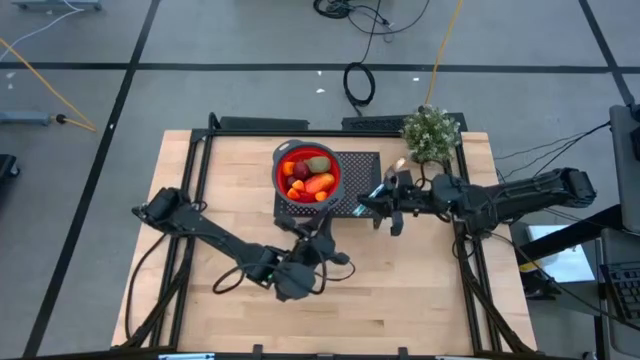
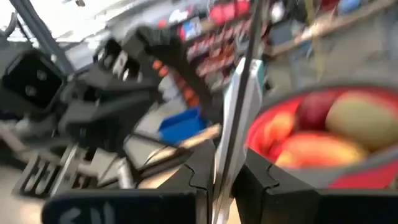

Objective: Pick & Place Fruit
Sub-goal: Put the knife on the shelf

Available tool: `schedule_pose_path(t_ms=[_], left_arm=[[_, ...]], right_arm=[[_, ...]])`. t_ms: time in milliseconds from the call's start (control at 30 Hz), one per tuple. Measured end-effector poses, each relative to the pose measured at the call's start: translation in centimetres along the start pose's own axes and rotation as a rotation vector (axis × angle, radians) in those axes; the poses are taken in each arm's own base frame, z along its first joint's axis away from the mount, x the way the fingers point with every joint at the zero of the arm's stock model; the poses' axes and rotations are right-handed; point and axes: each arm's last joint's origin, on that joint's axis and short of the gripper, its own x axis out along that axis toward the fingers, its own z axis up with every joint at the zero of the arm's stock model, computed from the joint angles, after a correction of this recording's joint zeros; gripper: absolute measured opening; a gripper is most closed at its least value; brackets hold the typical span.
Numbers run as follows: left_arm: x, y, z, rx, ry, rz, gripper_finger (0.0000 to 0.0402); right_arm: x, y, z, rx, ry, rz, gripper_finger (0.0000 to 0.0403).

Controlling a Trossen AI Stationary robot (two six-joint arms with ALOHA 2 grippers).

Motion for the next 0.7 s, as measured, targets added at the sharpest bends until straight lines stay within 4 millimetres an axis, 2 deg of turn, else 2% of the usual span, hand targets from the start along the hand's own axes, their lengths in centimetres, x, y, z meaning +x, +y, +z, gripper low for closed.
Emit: schedule_pose_path(t_ms=[267,500,700], left_arm=[[-0.7,0.6,0.5,-0.148,-0.008,-0.021,0.0051],[-1.3,3.4,1.5,-0.276,-0.028,-0.185,0.0051],[-0.3,6.4,0.5,-0.339,0.088,-0.356,0.0051]], right_arm=[[-0.7,-1.5,-1.2,0.23,0.294,0.081,0.0026],[-1.1,-3.5,-1.2,0.382,0.433,0.104,0.0026],[-1.4,-5.6,-0.5,0.483,0.446,0.081,0.0026]])
